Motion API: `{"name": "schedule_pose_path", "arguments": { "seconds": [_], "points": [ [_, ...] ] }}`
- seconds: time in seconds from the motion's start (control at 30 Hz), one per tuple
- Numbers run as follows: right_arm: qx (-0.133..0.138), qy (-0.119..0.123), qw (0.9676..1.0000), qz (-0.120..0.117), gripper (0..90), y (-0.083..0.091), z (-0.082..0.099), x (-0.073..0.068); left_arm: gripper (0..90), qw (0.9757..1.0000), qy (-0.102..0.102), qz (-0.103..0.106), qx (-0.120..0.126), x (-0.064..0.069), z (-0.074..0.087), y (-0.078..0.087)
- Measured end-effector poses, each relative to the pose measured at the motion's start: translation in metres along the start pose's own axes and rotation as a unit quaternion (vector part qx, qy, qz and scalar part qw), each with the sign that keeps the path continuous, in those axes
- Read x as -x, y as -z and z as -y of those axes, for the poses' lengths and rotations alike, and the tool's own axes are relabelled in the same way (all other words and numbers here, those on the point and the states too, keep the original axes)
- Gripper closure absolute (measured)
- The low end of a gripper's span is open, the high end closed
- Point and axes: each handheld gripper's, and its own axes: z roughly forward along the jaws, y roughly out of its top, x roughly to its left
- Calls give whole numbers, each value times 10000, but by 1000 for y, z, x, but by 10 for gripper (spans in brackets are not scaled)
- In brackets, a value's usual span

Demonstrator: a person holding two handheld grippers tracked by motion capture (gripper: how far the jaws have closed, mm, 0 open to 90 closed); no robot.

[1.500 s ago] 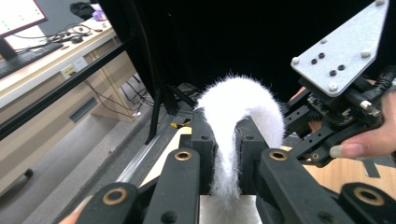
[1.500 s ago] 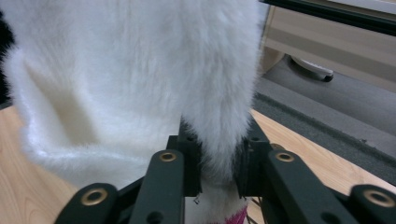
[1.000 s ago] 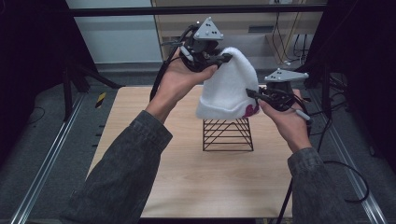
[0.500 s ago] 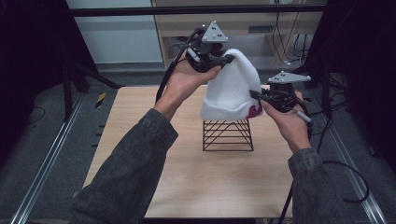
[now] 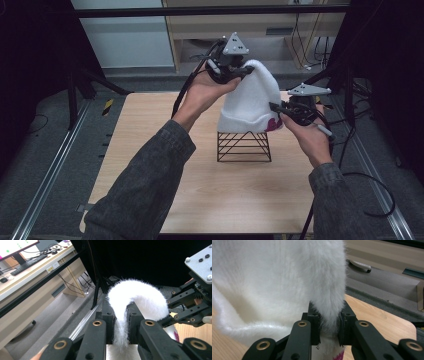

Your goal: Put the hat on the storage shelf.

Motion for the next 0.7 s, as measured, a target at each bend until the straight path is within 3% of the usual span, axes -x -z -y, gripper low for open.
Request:
{"name": "schedule_pose_path", "arguments": {
  "seconds": [0.7],
  "points": [
    [-309, 68, 9995, -54, 749, -6, 13, -3, 803, 9997, 55, 169, -161, 9, 19, -3]
  ]
}}
